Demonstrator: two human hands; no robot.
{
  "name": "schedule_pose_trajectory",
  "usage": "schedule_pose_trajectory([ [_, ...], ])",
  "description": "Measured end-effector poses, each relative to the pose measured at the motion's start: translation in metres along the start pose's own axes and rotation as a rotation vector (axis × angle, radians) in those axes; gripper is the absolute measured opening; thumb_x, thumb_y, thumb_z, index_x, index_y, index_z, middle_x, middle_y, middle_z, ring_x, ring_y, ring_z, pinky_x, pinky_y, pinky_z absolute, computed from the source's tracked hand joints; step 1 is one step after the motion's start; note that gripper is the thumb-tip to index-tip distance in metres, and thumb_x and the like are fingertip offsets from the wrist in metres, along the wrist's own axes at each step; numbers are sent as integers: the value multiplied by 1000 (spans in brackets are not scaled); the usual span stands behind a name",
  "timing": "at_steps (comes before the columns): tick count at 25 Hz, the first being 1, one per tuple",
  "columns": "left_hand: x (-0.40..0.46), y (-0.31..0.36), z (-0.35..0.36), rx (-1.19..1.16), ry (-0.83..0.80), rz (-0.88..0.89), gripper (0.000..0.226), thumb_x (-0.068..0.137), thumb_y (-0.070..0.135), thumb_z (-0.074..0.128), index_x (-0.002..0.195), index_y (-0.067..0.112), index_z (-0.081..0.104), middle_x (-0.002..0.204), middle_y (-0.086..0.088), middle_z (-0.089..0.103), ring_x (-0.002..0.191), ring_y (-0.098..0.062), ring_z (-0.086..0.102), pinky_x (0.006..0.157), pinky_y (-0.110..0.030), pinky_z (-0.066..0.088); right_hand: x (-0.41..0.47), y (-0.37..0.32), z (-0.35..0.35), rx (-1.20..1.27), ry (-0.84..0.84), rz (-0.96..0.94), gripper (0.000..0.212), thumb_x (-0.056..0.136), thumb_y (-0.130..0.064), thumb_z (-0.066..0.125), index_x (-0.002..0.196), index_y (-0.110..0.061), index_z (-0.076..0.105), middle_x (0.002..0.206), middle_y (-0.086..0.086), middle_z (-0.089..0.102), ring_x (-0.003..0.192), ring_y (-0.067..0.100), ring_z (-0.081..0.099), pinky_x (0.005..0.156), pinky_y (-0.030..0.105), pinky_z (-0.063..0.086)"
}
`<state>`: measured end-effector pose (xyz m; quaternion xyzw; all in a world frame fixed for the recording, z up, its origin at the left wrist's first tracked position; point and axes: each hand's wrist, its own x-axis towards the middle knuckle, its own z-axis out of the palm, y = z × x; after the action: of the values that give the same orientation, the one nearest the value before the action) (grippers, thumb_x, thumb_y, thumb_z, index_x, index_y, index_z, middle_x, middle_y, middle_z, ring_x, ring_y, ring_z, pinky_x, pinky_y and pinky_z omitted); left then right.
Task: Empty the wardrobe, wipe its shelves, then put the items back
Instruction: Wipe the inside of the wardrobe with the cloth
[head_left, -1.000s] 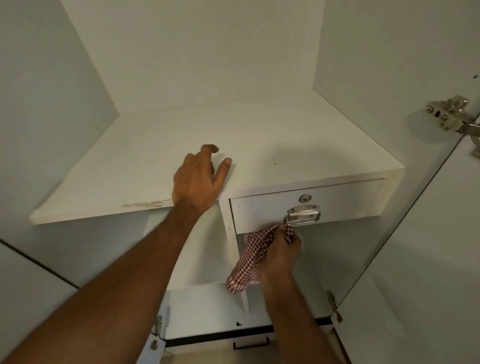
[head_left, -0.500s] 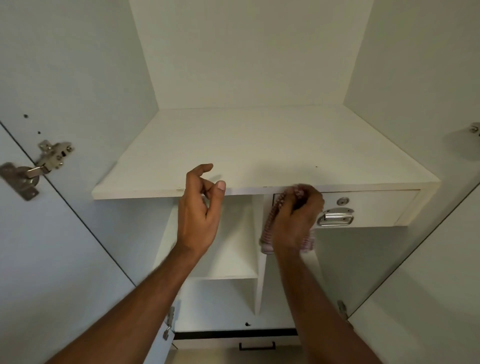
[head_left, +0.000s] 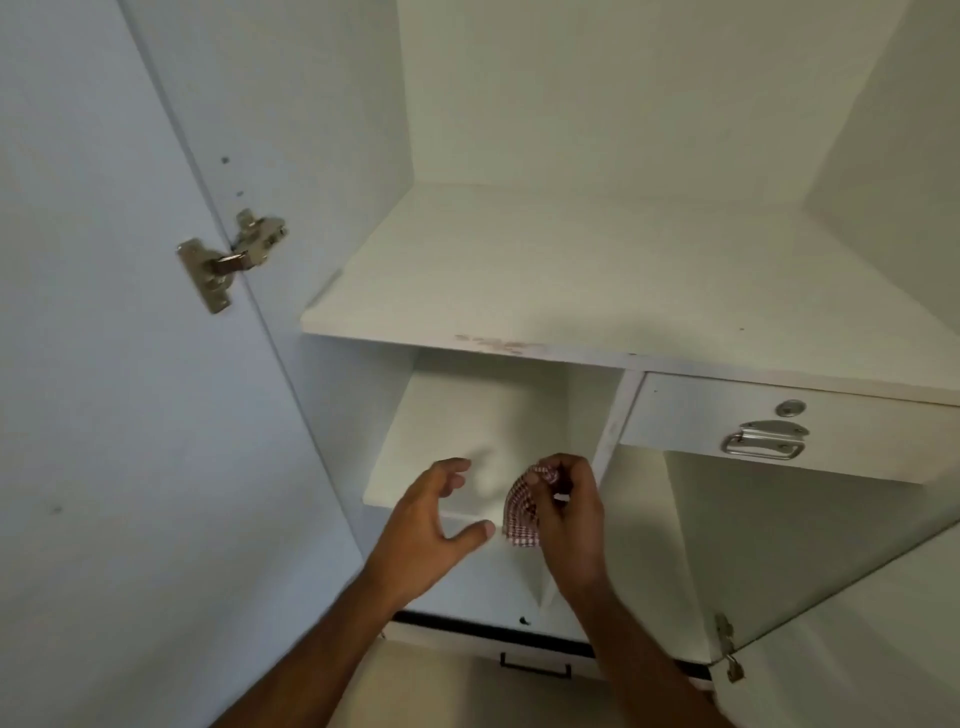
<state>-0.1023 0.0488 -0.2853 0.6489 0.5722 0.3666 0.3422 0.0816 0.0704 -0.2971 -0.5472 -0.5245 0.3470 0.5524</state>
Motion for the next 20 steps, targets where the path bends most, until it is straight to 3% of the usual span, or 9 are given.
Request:
schedule_pose_trajectory([
  [1,-5,-2,1,23,-49,-6,77,73,45,86,138,37,45,129,21,55,120,11,48,93,-9,42,0,-7,8,47,-71,-3,17,95,-4,62,102,-19,57,94,-4,65,84,7,63,70,22,54],
  [3,-12,-4,-2,55,-34,-14,81,67,55,84,137,31,49,127,17,58,116,4,54,94,-17,50,3,-20,23,174,-191,7,14,96,-7,63,103,-18,58,97,-3,67,93,16,65,78,27,56],
  [6,-20,-3,-15,116,128,-48,53,76,47,80,119,28,55,108,14,66,94,-3,65,77,-22,58,4,-34,43,403,-297,96,13,95,-6,63,103,-16,60,100,5,69,98,24,66,83,39,58],
  [9,-26,-6,-25,180,247,-132,33,84,39,75,108,27,56,103,13,68,89,-3,65,73,-21,56,10,-42,62,485,-369,183,14,94,-9,64,107,-13,60,100,1,71,97,19,69,78,34,58],
  [13,-25,-11,-30,111,317,-228,14,90,20,72,93,24,59,92,9,69,74,-7,65,61,-21,54,22,-27,84,451,-333,339,21,95,-20,65,114,-23,58,113,0,70,99,16,70,77,32,59],
  [15,-19,-15,-39,113,278,-267,11,91,14,71,96,19,62,93,7,69,70,-8,66,59,-21,53,20,-2,91,379,-356,577,18,98,-30,61,114,-24,59,120,8,66,102,23,68,79,35,57],
  [17,-11,-24,-50,194,182,-282,12,91,13,70,97,19,61,96,5,69,73,-7,65,62,-15,49,4,22,101,355,-531,853,26,100,-38,55,116,-19,63,118,12,69,103,28,68,79,38,57],
  [20,-1,-37,-51,344,-38,-268,12,92,14,67,101,21,63,100,4,69,89,-11,65,79,-30,55,-22,44,122,490,-673,1065,36,103,-41,47,120,-16,67,114,10,73,105,28,70,84,43,58],
])
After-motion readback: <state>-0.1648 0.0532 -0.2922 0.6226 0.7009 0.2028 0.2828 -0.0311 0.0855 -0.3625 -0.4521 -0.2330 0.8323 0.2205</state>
